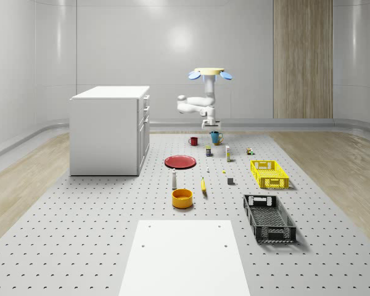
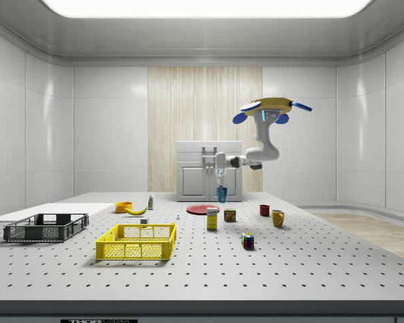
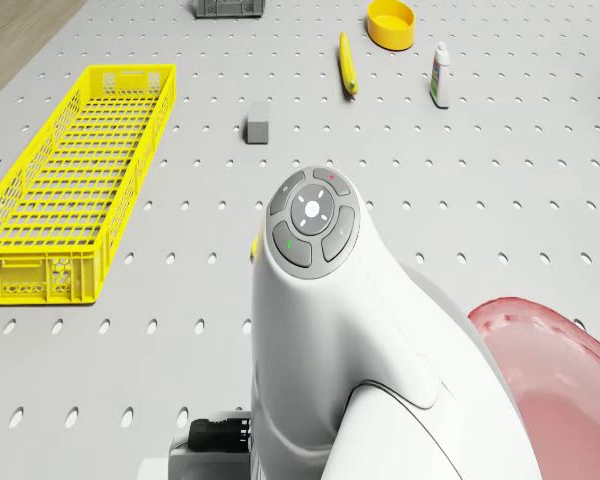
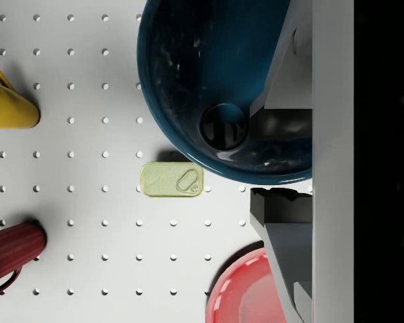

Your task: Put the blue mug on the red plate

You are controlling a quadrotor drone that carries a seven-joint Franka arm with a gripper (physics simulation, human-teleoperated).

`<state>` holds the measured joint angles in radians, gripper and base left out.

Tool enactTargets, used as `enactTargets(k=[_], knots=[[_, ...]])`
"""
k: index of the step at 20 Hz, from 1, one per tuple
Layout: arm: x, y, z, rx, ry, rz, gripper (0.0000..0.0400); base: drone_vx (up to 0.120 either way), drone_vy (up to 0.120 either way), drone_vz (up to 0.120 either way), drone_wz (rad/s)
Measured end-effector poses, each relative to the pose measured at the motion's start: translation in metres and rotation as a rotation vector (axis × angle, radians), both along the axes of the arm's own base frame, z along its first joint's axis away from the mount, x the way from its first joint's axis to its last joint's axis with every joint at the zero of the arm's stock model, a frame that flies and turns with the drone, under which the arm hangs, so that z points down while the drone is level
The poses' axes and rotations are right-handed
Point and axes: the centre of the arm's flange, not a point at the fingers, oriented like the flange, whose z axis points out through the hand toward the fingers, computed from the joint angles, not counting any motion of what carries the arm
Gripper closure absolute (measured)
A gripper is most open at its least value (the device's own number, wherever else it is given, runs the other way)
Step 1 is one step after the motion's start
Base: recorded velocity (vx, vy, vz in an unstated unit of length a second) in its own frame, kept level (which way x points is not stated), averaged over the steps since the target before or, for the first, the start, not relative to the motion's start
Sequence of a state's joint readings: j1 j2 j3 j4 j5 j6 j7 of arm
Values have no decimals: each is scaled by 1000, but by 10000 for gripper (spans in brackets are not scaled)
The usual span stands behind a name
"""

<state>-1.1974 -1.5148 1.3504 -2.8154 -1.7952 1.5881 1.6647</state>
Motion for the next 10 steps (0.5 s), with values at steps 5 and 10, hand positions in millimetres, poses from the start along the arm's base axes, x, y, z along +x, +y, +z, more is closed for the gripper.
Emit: enactTargets(k=[5,10], knots=[[0,0,0,0,0,0,300,120,-120,0,0],[0,0,0,0,0,0,300,120,-120,0,0]])
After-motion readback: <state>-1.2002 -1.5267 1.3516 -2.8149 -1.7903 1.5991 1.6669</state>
